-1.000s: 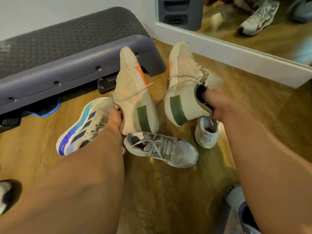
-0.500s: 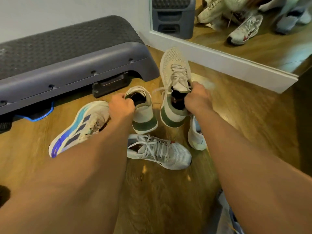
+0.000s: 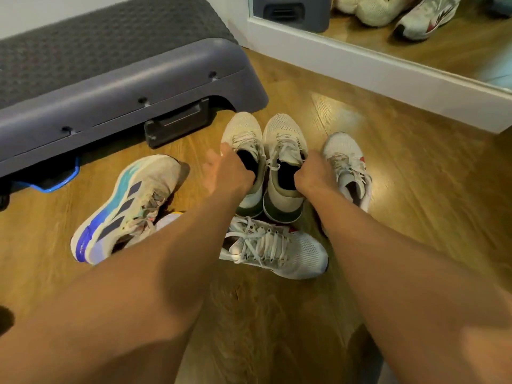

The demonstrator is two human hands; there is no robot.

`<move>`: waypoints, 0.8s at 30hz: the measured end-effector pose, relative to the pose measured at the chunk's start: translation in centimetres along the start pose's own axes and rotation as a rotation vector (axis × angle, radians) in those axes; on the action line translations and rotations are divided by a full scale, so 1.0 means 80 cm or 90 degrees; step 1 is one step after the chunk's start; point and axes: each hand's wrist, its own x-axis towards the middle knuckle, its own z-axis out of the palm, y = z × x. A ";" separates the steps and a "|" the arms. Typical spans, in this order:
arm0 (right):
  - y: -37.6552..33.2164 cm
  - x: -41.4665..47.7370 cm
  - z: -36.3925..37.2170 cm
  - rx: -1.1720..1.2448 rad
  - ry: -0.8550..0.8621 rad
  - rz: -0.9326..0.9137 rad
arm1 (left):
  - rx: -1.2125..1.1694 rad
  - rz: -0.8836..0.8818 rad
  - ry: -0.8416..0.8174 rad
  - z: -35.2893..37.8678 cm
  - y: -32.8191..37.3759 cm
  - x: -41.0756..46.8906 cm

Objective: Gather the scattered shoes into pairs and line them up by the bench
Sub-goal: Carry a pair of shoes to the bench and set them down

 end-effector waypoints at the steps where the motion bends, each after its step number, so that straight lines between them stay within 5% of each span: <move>1: 0.002 -0.002 0.002 0.028 -0.008 0.019 | -0.071 -0.065 -0.054 0.002 0.002 0.000; 4: 0.001 -0.019 0.011 0.192 -0.104 0.174 | -0.256 -0.234 -0.184 0.003 -0.002 -0.006; 9: -0.001 -0.031 0.014 0.415 -0.188 0.300 | -0.297 -0.241 -0.127 0.011 -0.003 -0.005; 16: -0.029 -0.086 -0.088 0.391 -0.149 0.275 | -0.352 -0.262 -0.063 -0.054 0.031 -0.079; 24: -0.069 -0.301 -0.309 0.320 -0.117 0.355 | -0.241 -0.239 -0.085 -0.259 0.128 -0.312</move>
